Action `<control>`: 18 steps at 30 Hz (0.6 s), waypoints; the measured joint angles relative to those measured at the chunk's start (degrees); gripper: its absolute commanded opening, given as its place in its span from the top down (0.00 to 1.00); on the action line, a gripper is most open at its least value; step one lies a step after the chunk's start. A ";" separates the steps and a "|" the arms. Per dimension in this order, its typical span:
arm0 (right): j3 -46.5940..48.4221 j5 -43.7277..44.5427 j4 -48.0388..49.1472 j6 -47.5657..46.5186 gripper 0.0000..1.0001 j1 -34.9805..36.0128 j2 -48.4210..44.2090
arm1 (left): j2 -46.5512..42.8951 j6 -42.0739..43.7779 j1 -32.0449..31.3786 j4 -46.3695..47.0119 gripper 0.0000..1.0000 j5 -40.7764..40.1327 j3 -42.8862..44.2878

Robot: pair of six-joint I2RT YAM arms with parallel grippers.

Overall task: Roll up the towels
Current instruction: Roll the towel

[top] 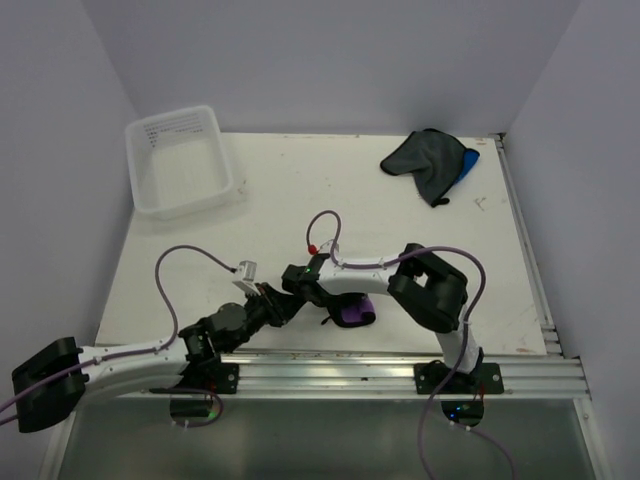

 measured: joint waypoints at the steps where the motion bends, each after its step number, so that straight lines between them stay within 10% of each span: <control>1: 0.85 0.48 -0.94 0.02 1.00 0.26 0.98 | -0.61 0.26 -0.04 -1.51 0.76 -0.22 -0.02; 18: 6.56 4.48 -7.63 -0.52 0.93 2.21 8.50 | -4.31 0.48 -0.98 -12.28 0.76 -0.61 -0.57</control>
